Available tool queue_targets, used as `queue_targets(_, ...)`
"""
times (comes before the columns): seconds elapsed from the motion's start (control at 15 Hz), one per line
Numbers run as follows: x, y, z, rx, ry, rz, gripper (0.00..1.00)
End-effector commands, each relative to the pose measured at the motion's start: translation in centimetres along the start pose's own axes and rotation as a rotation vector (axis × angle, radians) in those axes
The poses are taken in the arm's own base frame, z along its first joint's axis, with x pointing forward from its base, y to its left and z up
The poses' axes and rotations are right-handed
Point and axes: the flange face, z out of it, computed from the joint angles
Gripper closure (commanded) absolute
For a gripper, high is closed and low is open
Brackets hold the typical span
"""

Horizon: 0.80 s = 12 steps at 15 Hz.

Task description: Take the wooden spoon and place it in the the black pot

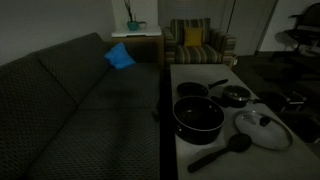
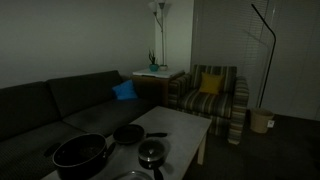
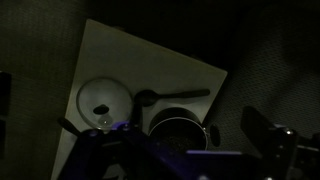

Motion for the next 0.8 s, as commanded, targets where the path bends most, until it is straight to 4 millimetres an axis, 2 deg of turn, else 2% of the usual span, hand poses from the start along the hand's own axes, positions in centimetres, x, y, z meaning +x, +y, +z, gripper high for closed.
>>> queue_targets(0.0,0.7,-0.1,1.2,0.002,-0.025,0.02,0.0)
queue_targets(0.27,2.4,0.0,3.7,0.02,-0.032,0.018,0.0)
queue_targets(0.73,7.3,-0.4,10.2,-0.002,-0.022,0.041,0.0)
